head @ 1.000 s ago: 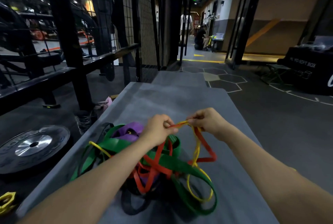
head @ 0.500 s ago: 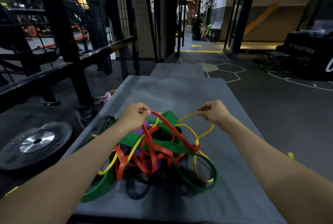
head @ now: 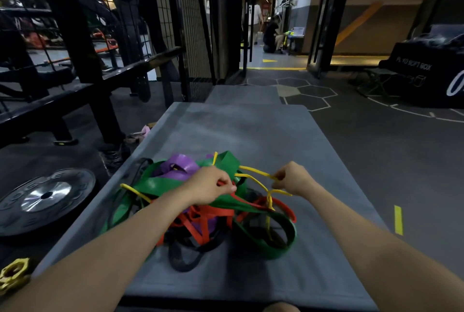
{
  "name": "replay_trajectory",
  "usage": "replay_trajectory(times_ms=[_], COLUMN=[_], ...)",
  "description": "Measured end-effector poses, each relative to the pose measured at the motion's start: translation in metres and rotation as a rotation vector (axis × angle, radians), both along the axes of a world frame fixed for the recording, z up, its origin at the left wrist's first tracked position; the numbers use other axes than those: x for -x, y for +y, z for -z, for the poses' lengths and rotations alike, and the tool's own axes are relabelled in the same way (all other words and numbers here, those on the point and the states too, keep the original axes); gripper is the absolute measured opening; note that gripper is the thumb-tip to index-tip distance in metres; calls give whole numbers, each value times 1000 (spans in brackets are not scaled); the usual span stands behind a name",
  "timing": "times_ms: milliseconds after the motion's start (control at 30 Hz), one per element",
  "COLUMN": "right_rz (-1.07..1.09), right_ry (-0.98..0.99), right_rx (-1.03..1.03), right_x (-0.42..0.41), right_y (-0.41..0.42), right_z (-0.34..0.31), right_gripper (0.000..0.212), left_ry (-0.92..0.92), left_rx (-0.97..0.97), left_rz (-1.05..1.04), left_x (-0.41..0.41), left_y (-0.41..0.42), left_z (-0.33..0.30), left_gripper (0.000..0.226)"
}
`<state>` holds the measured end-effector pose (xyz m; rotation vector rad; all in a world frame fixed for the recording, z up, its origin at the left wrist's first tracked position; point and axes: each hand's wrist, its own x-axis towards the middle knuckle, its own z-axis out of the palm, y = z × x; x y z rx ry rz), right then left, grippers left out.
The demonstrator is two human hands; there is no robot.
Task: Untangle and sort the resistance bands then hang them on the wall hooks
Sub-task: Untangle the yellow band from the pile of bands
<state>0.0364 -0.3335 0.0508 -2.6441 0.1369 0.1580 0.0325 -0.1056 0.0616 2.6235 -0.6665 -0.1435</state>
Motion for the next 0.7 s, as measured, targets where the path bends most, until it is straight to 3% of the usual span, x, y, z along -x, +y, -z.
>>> replay_trajectory(times_ms=[267, 567, 633, 700], right_rz=[-5, 39, 27, -6], right_ry=[37, 99, 58, -18], right_rx=[63, -7, -9, -5], right_x=[-17, -28, -32, -36], right_y=[5, 24, 26, 26], right_z=[34, 56, 42, 20], right_gripper=[19, 20, 13, 22], left_ry=[-122, -236, -252, -255], left_rx=[-8, -78, -89, -110], left_rz=[-20, 64, 110, 173], left_x=[-8, -6, -5, -3], left_y=[-7, -2, -4, -9], left_z=[29, 42, 42, 42], left_gripper=[11, 19, 26, 31])
